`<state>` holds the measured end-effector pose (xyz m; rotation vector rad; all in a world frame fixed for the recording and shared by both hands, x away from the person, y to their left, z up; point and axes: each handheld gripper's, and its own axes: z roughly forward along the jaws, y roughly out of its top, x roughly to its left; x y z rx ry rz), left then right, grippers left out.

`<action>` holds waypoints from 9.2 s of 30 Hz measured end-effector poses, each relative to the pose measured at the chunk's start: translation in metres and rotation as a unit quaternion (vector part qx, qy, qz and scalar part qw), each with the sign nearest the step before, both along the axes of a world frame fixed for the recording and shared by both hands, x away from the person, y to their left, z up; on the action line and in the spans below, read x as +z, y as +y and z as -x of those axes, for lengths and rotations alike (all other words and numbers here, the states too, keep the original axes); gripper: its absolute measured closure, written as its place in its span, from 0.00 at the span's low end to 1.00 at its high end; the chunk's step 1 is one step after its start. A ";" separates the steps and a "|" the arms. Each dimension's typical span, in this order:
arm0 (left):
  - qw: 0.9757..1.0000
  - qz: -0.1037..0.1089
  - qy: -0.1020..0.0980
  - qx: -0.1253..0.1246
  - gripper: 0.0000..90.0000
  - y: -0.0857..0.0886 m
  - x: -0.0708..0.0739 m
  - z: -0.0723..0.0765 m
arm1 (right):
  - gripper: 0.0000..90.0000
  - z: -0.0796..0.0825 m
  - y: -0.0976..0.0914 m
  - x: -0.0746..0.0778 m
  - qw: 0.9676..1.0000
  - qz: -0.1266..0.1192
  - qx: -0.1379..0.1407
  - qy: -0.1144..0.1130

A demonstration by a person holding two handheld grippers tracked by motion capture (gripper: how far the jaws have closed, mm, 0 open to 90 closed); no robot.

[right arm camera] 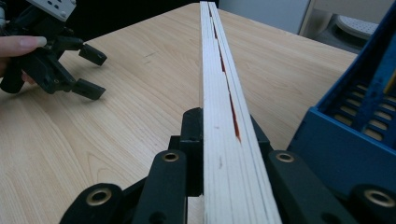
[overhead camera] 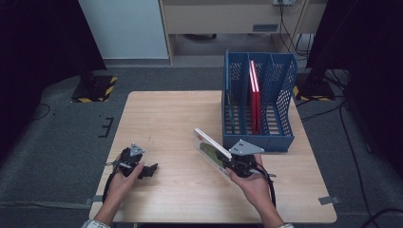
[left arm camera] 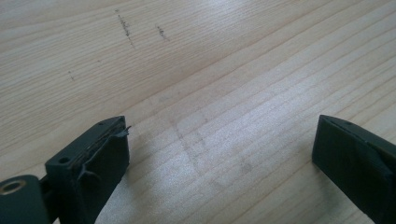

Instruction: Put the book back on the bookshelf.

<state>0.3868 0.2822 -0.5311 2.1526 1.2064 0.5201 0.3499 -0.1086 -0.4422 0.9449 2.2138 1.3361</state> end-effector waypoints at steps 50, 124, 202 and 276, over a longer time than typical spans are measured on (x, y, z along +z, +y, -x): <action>1.000 0.010 0.004 0.007 0.02 0.001 -0.002 -0.001 | 0.85 0.045 -0.080 0.026 0.998 -0.035 -0.048 -0.009; 1.000 0.022 -0.002 0.008 0.00 0.000 -0.005 0.000 | 0.85 -0.006 -0.158 0.084 0.977 -0.011 -0.208 -0.041; 1.000 0.022 -0.005 0.011 0.00 -0.002 -0.006 0.000 | 0.85 -0.117 -0.165 0.076 0.948 -0.011 -0.316 -0.043; 1.000 0.023 -0.005 0.011 0.00 -0.003 -0.006 0.000 | 0.85 -0.146 -0.149 0.012 0.944 0.001 -0.329 -0.005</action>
